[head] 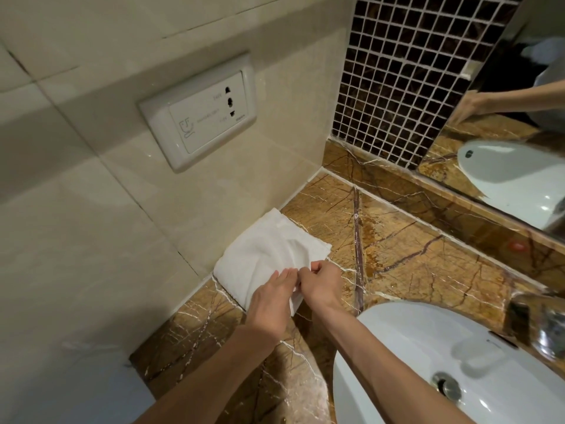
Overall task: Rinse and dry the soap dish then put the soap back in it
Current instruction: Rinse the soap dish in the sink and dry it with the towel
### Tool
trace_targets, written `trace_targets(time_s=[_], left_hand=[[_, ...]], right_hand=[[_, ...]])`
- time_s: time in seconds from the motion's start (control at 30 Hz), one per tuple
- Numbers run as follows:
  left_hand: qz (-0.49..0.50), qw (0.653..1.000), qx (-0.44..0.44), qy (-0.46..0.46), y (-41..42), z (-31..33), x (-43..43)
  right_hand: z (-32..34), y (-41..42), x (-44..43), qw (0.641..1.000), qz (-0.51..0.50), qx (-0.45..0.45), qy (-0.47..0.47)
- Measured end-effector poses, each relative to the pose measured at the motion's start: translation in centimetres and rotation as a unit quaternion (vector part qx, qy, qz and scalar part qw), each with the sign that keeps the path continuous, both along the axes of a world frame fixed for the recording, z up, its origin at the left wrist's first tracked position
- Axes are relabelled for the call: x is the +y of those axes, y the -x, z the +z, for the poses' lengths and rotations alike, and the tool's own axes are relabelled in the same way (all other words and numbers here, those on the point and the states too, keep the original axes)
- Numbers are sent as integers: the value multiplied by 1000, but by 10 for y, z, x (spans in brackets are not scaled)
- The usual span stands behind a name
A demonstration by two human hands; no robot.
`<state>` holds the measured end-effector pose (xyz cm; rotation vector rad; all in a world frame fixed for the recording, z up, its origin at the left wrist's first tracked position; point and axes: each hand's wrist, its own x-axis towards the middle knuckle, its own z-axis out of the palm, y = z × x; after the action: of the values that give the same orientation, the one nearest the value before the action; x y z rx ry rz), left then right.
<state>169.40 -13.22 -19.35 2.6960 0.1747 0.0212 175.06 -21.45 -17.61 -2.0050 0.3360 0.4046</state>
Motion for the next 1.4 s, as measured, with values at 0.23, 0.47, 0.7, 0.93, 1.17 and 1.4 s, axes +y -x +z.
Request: trace_targets(time_s=[0.23,0.47,0.7,0.93,1.17,1.4], left_hand=[[57,969,7,239,3,5,15],[234,713,20,661,-19,41,25],[318,614,56,720,-19,50,39],[309,645,64,696,9,40,63],[259,778,64,568,31,42,86],[186,885,30,427,41,46,82]], right_hand=[[2,-1,-6,996,-64,-59,-19],[22,6,-9,934,5,-355,29],[16,37,-1,868,230,-431,92],[1,42,-5,870,364,-303,133],[-5,9,8,937,237,-166,195],[5,4,21,952,213,-135,175]])
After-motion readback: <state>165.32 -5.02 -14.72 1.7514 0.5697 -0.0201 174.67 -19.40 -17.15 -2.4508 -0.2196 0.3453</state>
